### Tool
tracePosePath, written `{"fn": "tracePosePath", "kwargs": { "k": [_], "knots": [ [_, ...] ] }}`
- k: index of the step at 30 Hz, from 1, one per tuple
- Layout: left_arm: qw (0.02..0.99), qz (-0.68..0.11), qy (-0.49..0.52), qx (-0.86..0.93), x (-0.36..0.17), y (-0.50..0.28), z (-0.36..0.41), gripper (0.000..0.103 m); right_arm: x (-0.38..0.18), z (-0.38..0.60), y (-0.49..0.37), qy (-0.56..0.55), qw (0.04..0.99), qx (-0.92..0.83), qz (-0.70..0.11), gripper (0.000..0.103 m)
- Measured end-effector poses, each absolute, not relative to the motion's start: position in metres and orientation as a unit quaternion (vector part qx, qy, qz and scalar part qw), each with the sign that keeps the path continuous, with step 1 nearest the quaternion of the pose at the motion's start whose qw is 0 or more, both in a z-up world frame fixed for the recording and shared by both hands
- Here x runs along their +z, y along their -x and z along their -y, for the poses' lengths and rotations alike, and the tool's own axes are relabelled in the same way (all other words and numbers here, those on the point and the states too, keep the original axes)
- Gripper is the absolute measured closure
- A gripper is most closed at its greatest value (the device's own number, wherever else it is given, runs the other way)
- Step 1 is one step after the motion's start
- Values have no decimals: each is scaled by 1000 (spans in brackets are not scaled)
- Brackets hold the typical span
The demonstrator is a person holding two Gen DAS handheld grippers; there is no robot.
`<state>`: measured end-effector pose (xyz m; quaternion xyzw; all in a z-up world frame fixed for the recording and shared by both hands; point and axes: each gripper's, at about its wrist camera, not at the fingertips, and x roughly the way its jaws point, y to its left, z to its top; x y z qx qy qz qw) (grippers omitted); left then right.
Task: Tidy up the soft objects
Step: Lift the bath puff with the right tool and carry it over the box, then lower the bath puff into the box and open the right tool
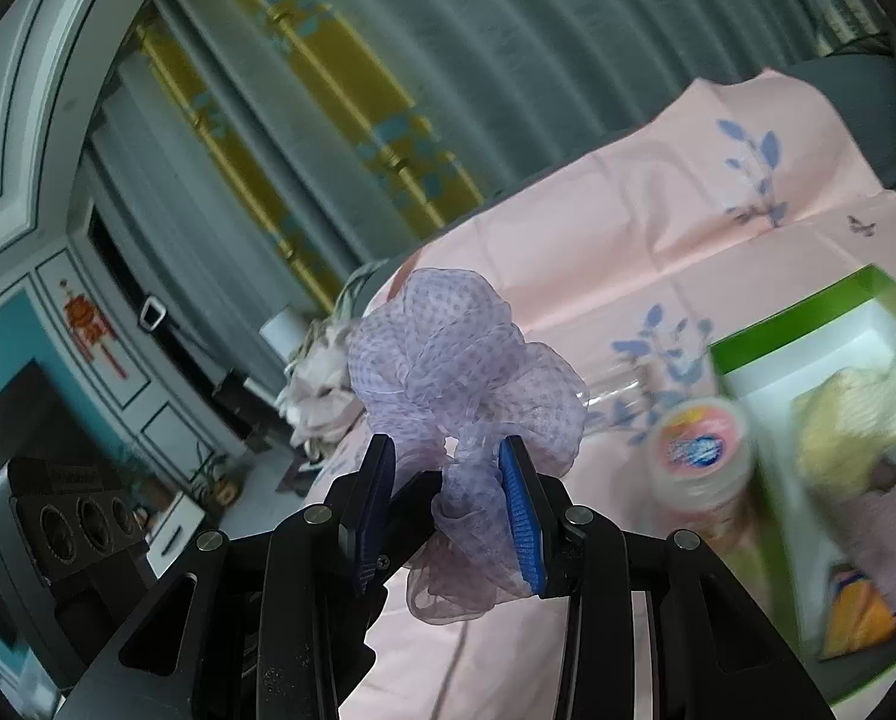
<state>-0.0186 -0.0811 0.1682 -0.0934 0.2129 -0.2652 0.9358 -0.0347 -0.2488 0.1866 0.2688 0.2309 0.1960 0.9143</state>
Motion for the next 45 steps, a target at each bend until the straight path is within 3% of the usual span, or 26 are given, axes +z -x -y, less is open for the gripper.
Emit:
{"fn": "tracePosePath", "kwargs": {
  "k": [22,32,45],
  "knots": [
    [896,-251,47,-364,178,3,214,98,182,372,46,-343,911,61,-221,64],
    [861,-358,18,-362,137,-34,275,98,127,427,28,-434,860,-5,-270,64],
    [834,-439,-10,-336,96,-66,302,98,91,445,13,-453,826,-71,-327,64]
  ]
}}
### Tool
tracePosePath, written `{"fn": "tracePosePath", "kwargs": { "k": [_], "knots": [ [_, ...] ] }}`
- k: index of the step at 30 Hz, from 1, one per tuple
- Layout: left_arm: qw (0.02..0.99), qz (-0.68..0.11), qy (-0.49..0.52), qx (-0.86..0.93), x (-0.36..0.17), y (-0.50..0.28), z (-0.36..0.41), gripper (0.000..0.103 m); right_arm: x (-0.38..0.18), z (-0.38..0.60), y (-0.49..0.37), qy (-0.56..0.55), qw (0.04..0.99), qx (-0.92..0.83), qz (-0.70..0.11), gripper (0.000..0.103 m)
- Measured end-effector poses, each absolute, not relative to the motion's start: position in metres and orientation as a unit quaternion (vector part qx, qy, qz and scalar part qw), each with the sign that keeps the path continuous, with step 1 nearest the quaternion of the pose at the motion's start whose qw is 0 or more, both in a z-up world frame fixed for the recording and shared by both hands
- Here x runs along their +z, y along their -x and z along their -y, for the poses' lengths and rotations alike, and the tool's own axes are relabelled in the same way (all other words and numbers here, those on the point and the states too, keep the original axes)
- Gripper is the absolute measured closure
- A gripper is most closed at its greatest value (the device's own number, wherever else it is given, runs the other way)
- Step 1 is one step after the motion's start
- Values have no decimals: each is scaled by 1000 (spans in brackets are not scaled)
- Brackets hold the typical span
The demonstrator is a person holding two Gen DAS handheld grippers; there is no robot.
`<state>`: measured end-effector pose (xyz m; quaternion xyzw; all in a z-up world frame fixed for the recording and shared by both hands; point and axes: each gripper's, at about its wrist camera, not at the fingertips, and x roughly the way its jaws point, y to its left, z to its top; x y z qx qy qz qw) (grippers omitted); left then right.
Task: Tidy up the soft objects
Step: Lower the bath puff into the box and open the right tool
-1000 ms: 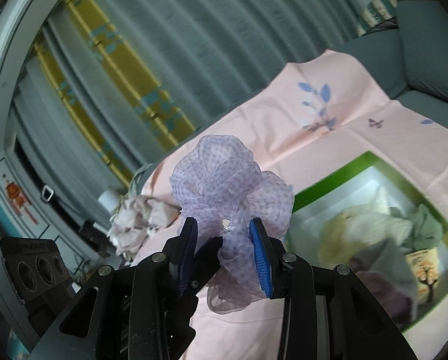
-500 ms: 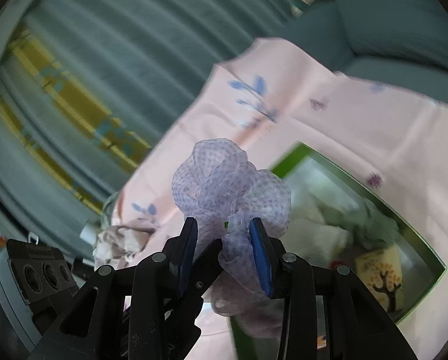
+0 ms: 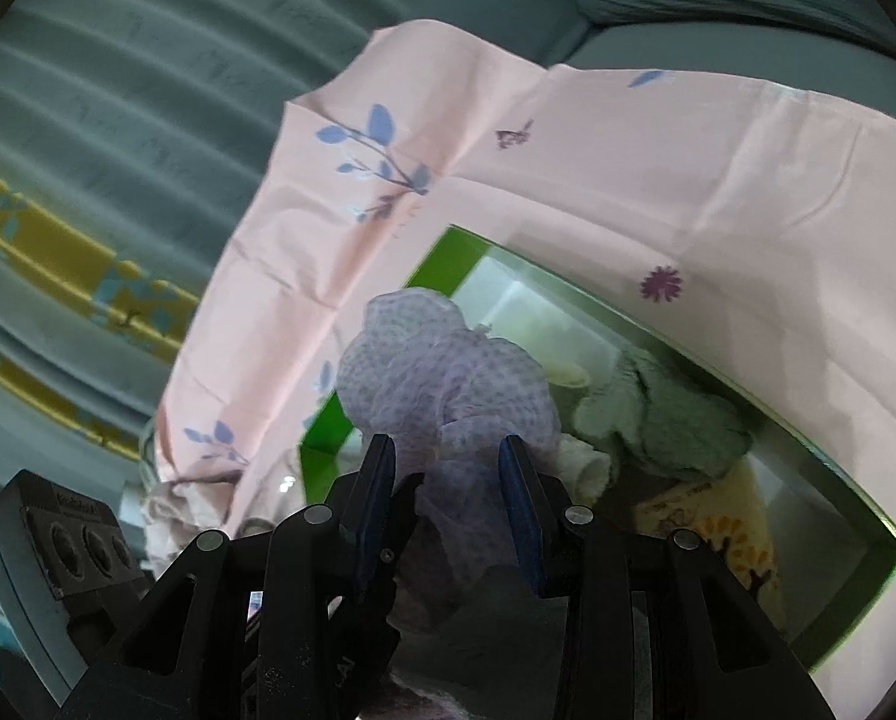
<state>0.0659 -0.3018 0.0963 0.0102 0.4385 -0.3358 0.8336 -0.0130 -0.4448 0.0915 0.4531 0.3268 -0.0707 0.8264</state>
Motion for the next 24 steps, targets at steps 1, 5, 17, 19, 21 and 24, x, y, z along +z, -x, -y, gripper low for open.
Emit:
{"fn": "tracePosePath", "kwargs": {
  "k": [1,5,17,19,21,24],
  "knots": [
    [831,-443,-14,-335,94,-66,303,97,90,445,13,-451,825,-78,-333,64],
    [829,-450,-28,-330,88,-66,308,98,85,447,13,-447,817,-99,-349,64],
    [808,-491,-13,-326,76,-75,308,97,80,450,15,-438,809,-128,-371,64],
    [807,-493,-6,-325,76,-76,306,94,80,450,15,-438,808,-129,-372,64],
    [806,-493,-7,-326,76,-75,306,94,81,449,15,-435,809,-131,-374,64],
    [810,-491,-14,-320,79,-74,306,91,83,448,16,-429,812,-134,-373,64]
  ]
}}
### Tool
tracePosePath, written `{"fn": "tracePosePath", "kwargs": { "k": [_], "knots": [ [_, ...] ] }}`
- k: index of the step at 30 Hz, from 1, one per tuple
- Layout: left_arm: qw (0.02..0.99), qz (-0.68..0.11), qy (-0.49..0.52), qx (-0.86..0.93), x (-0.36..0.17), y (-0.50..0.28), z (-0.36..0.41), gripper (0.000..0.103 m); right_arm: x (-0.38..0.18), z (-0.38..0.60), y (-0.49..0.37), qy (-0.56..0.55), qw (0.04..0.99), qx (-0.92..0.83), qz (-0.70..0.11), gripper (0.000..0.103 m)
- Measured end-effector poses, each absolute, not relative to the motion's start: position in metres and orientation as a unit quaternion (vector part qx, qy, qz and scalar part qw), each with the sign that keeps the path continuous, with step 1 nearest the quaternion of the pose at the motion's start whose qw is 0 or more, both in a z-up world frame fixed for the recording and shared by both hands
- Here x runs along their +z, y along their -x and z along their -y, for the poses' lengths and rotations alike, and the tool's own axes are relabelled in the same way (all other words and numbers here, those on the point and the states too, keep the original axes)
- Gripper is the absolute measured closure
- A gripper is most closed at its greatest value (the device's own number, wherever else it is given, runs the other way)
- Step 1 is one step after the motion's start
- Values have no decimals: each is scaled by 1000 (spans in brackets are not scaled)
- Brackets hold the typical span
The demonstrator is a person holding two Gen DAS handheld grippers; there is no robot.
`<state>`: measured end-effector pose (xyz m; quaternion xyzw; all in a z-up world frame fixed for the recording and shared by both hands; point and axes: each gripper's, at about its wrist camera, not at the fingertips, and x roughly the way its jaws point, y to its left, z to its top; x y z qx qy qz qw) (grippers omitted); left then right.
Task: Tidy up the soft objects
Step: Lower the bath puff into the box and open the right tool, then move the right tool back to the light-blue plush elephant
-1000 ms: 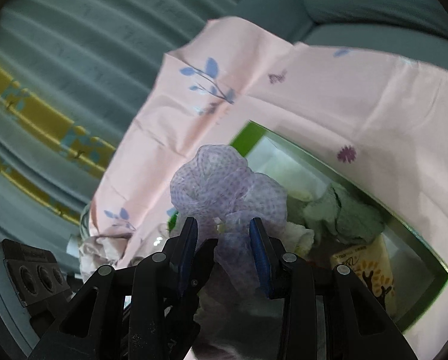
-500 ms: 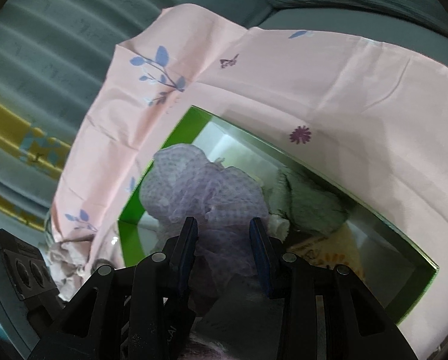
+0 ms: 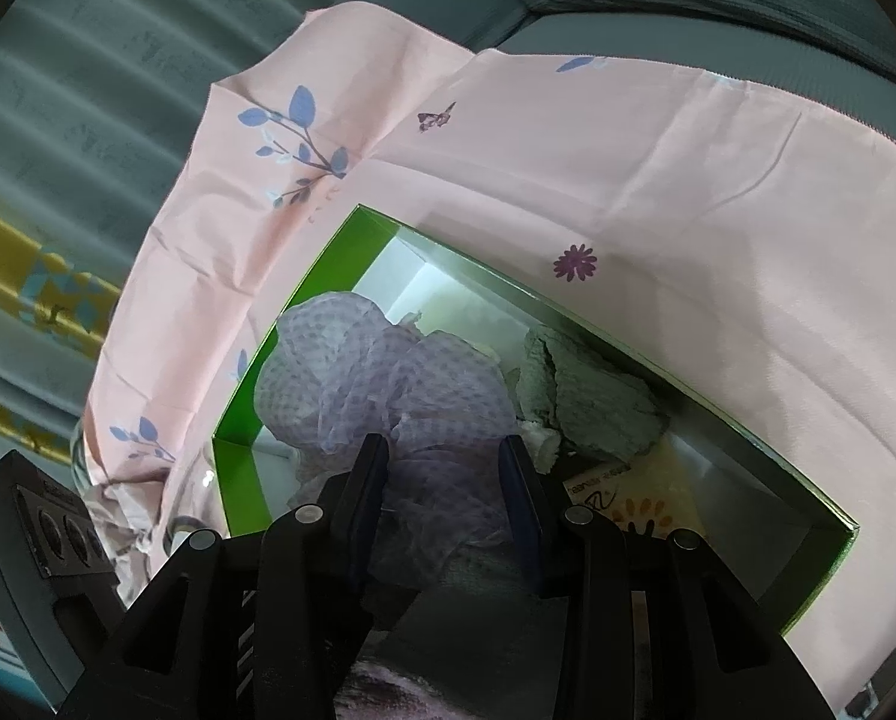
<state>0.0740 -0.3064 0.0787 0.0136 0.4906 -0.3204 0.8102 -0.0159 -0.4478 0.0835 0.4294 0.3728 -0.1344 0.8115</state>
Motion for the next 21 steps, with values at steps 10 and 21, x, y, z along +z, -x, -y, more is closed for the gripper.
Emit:
{"fn": "tracePosePath", "kwargs": {
  "k": [10,21],
  "knots": [
    [843,-452,-37,-289,106,-60,288,56,108,436,26,-391,840,-146,-347,64],
    [876,-381,-32,-293,145,-28,250,23,139,418,45,-370,869,-137,-299,31]
  ]
}}
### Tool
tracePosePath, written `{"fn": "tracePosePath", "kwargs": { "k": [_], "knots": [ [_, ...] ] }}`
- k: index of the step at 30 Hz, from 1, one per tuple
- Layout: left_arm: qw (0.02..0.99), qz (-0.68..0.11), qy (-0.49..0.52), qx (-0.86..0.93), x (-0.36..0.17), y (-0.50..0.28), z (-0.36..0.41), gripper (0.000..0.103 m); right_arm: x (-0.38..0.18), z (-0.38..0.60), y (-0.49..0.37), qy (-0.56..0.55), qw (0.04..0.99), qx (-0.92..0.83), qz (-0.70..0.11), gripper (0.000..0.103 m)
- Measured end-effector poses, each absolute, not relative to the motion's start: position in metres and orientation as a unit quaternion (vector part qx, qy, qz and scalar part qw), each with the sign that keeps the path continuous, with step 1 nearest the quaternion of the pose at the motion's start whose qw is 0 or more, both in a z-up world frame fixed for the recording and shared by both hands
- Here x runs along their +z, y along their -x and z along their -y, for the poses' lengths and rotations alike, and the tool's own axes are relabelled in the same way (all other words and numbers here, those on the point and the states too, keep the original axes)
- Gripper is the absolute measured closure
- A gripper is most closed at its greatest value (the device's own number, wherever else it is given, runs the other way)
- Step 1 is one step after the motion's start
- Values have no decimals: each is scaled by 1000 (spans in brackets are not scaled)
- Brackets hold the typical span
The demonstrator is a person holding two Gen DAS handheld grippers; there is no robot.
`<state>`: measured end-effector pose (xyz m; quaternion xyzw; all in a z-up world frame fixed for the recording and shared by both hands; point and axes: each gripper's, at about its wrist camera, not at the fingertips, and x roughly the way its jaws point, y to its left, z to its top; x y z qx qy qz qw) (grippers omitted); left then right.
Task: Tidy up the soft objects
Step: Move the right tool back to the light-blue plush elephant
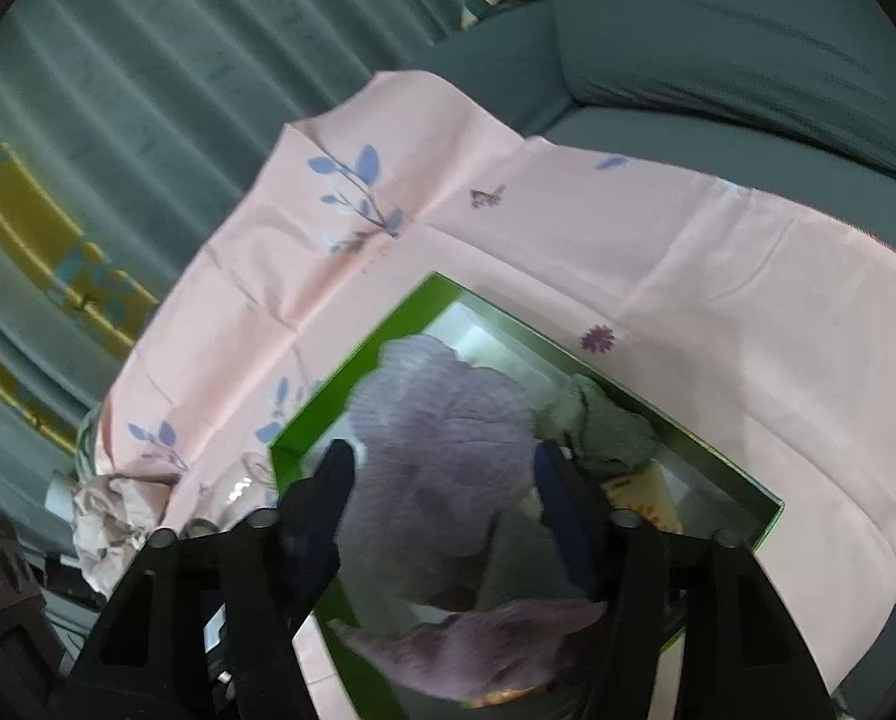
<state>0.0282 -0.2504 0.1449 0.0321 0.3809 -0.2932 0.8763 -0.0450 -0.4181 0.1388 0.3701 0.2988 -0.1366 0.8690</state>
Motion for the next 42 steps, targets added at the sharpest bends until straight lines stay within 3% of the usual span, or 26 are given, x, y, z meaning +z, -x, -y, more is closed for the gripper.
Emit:
{"fn": "tracePosePath", "kwargs": {
  "k": [5,12,29,42],
  "knots": [
    [880,-373,-4,-295,155,-17,222,12,155,401,49,-346,887,-141,-270,16],
    [894,-356,30,-269,163,-5,170,5,165,380,48,-306,901,-144,-272,15],
    [917,-363,113,-116,127,8,-10,4,181,317,38,-216,929,-127,-274,10],
    [904,-391,175,-14,98,-10,-67,4,188,238,31,-159,949,-56,-267,10]
  ]
}}
